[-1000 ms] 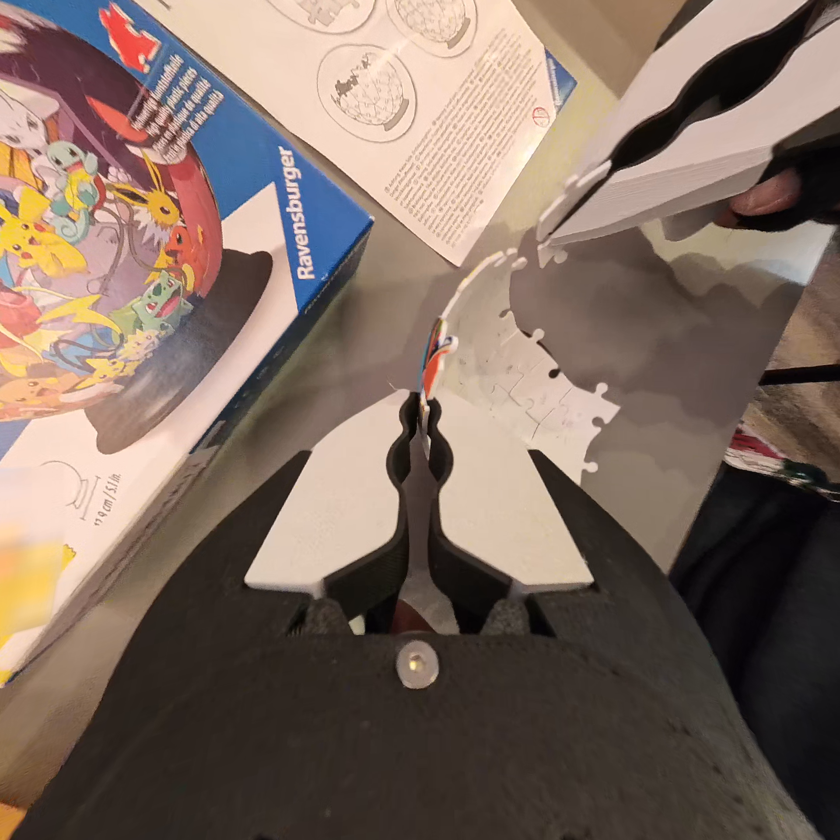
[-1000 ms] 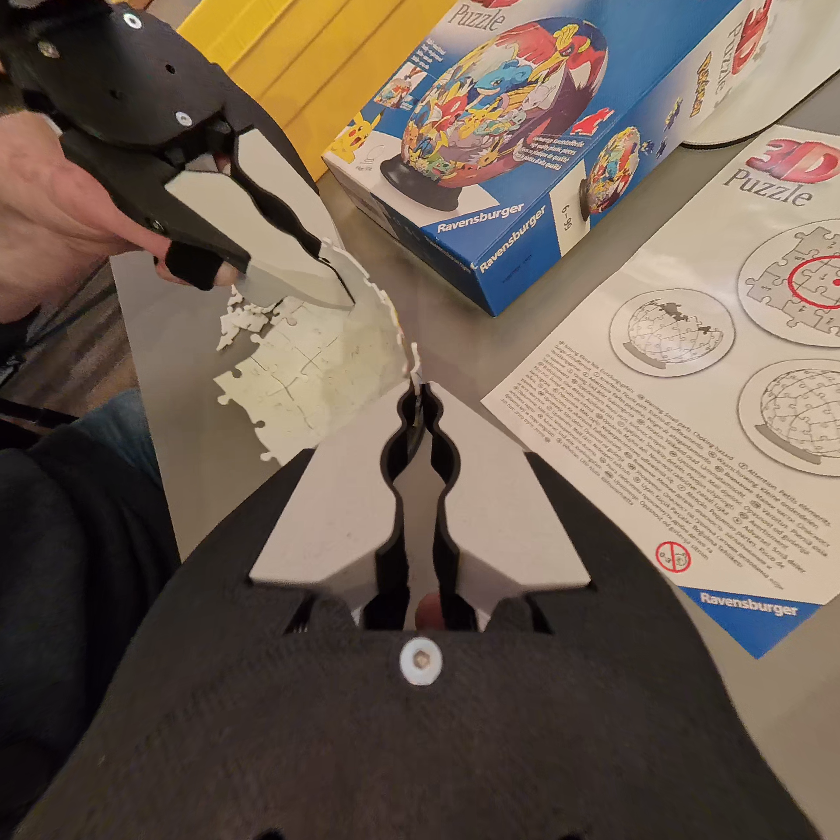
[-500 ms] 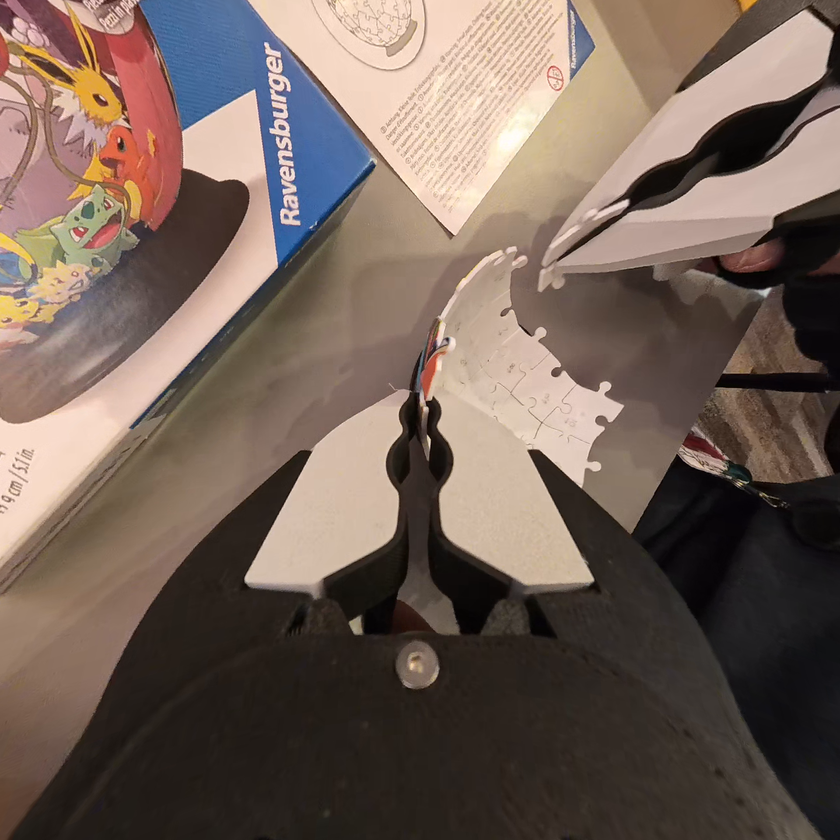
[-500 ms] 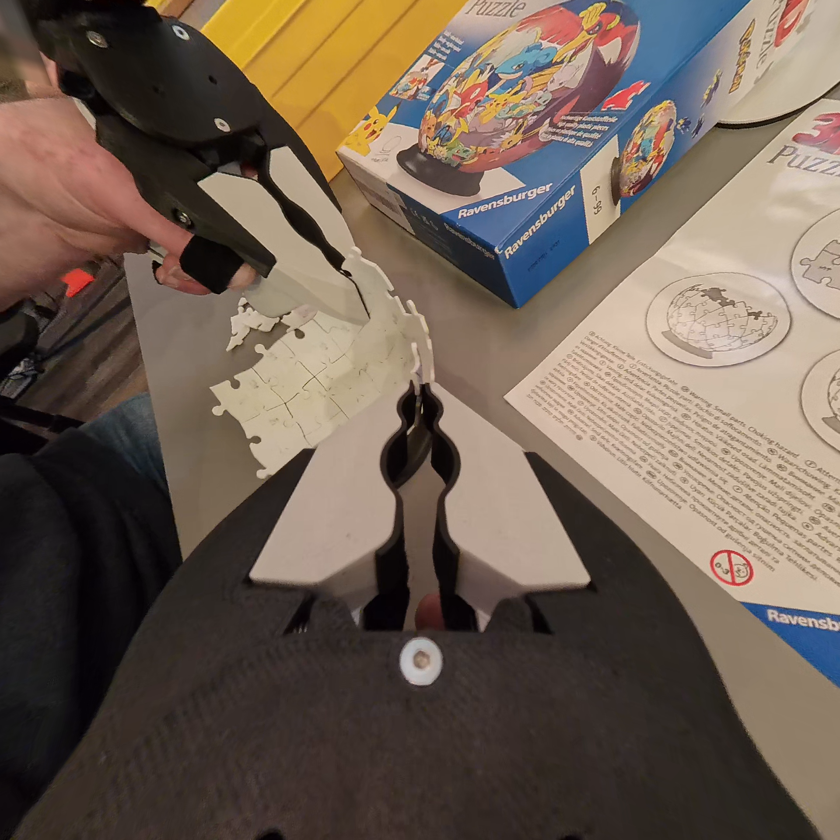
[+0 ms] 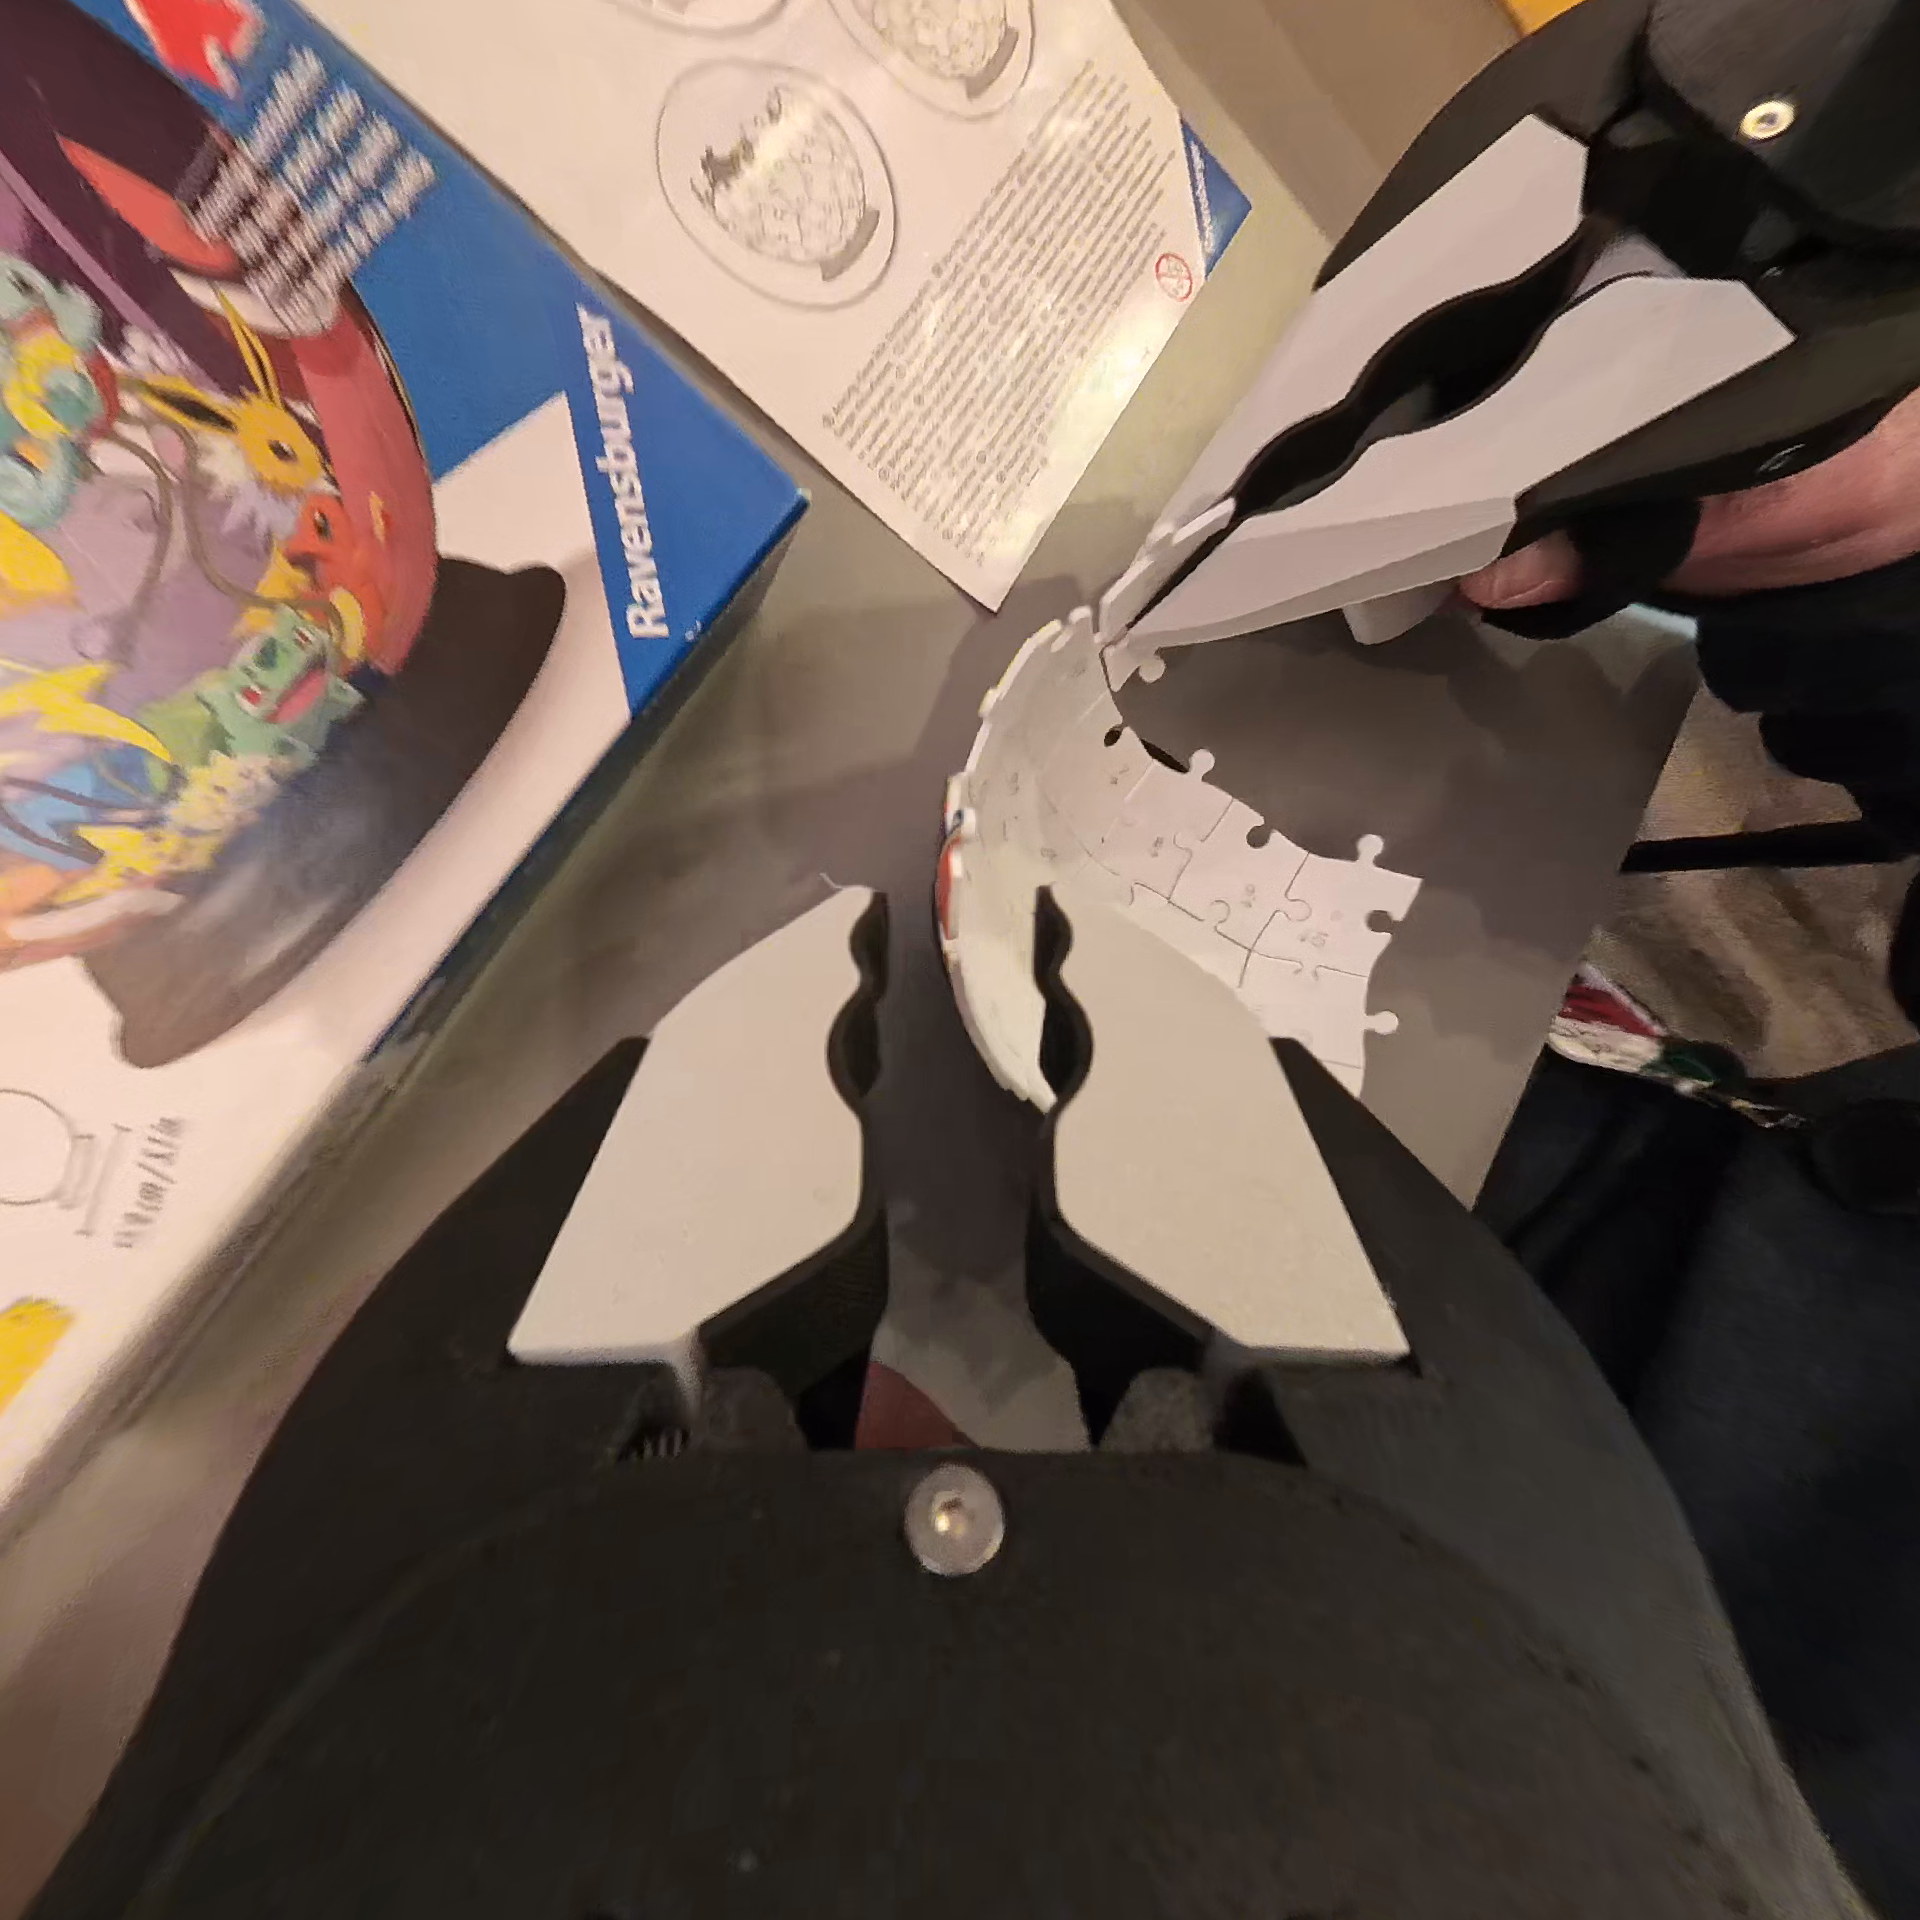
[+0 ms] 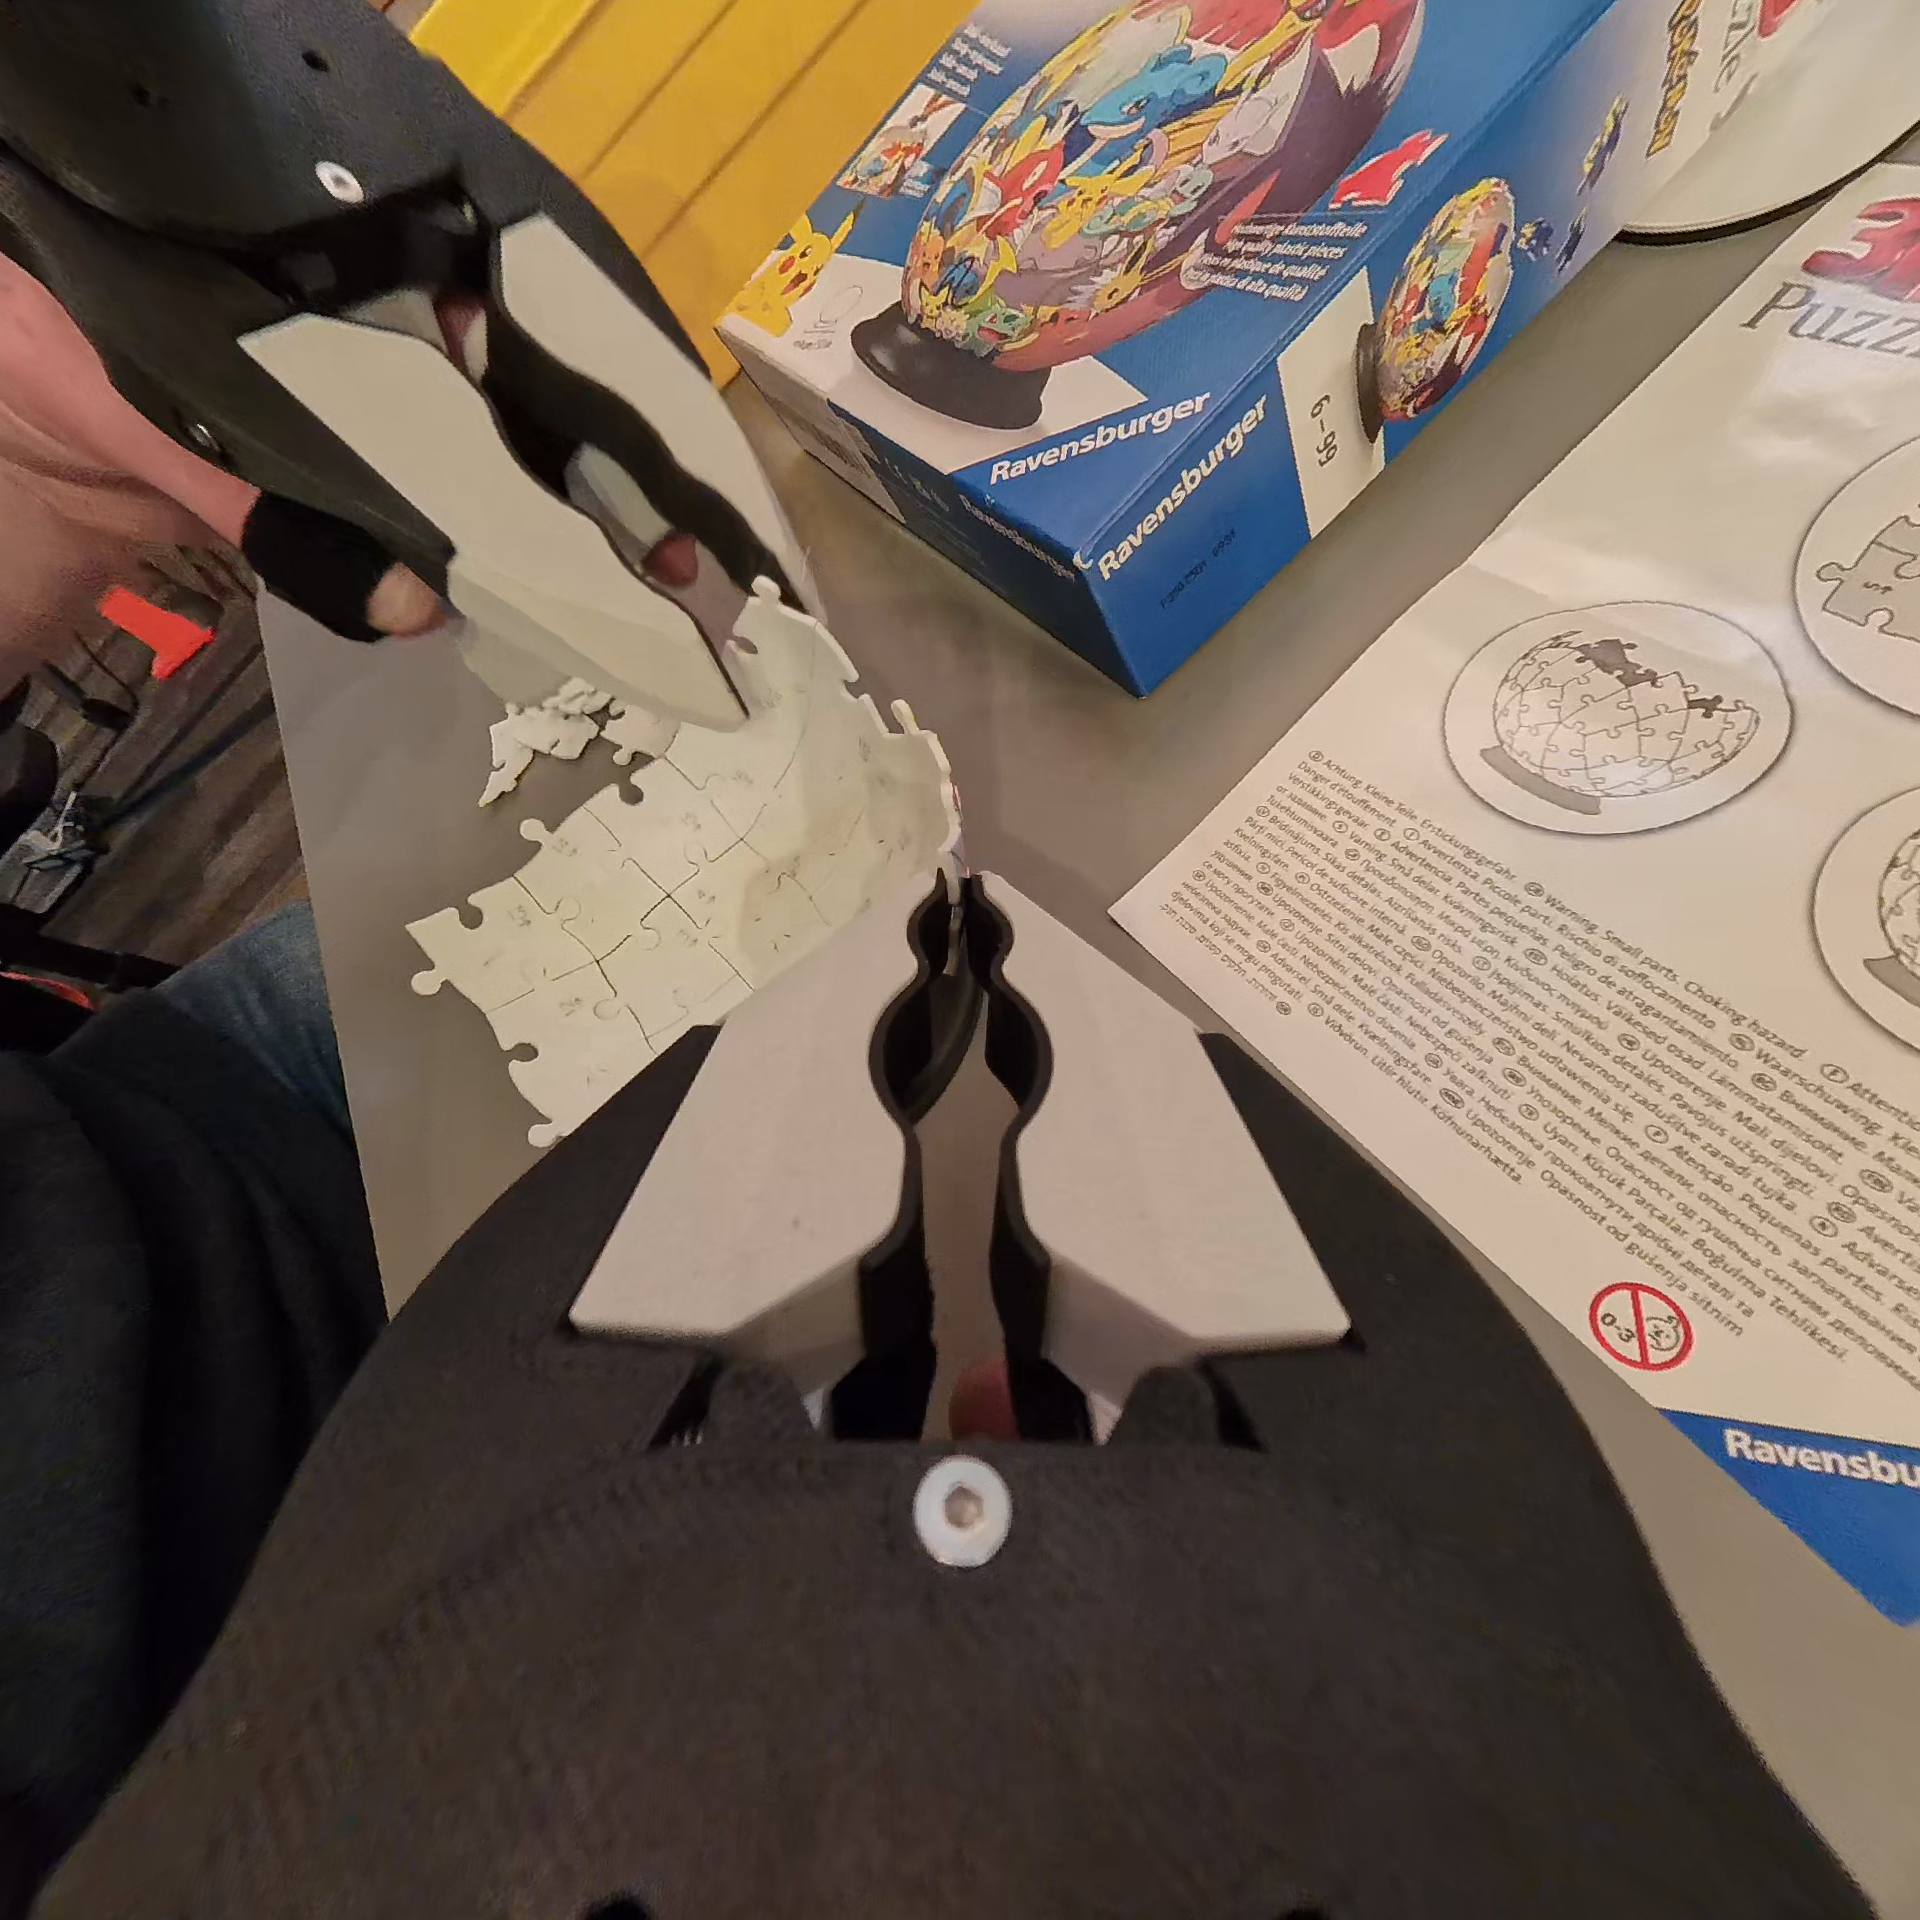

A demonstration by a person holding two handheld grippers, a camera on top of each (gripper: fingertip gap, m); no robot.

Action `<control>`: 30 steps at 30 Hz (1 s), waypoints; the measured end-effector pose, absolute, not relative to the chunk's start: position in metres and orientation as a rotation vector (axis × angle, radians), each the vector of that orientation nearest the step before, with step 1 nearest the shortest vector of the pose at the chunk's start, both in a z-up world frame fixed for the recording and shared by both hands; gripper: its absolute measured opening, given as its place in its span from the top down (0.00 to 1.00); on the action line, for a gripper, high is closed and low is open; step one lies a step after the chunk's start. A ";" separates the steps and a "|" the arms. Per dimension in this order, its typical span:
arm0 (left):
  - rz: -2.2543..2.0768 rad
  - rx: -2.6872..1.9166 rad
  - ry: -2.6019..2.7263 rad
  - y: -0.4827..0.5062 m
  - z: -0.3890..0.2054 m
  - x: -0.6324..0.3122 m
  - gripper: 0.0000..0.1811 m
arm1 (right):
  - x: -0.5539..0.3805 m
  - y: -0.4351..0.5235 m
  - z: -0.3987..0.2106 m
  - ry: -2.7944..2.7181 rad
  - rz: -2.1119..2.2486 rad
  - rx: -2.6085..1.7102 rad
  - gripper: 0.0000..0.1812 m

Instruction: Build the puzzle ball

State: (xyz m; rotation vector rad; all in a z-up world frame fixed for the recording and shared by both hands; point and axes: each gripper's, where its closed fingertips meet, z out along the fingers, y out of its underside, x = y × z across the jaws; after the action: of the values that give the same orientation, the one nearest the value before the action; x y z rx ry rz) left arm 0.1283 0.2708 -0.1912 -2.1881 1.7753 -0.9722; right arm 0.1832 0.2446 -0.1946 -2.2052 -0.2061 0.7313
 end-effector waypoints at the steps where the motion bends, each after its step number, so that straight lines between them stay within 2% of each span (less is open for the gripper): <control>1: -0.934 -2.143 1.795 0.276 -0.187 0.129 0.83 | 0.183 0.245 -0.195 -0.208 0.732 -2.206 1.00; 5: -0.801 -1.880 1.952 0.282 -0.166 0.144 0.76 | 0.183 0.244 -0.196 -0.224 0.734 -2.218 1.00; 9: -0.641 -1.628 2.273 0.270 -0.166 0.157 0.76 | 0.182 0.245 -0.196 -0.236 0.735 -2.224 1.00; 18: -0.481 -1.416 2.718 0.256 -0.196 0.174 0.84 | 0.182 0.245 -0.197 -0.255 0.738 -2.226 1.00; 23: -0.443 -1.390 2.801 0.255 -0.208 0.177 0.92 | 0.181 0.246 -0.197 -0.269 0.728 -2.226 1.00; 30: -0.510 -1.388 2.827 0.251 -0.211 0.177 0.95 | 0.182 0.246 -0.199 -0.281 0.708 -2.237 1.00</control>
State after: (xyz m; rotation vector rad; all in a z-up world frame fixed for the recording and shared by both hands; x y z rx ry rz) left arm 0.1774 0.2515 -0.2106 -1.3876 2.8275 -0.5099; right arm 0.1822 0.2463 -0.1991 -2.2374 -0.2810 0.7082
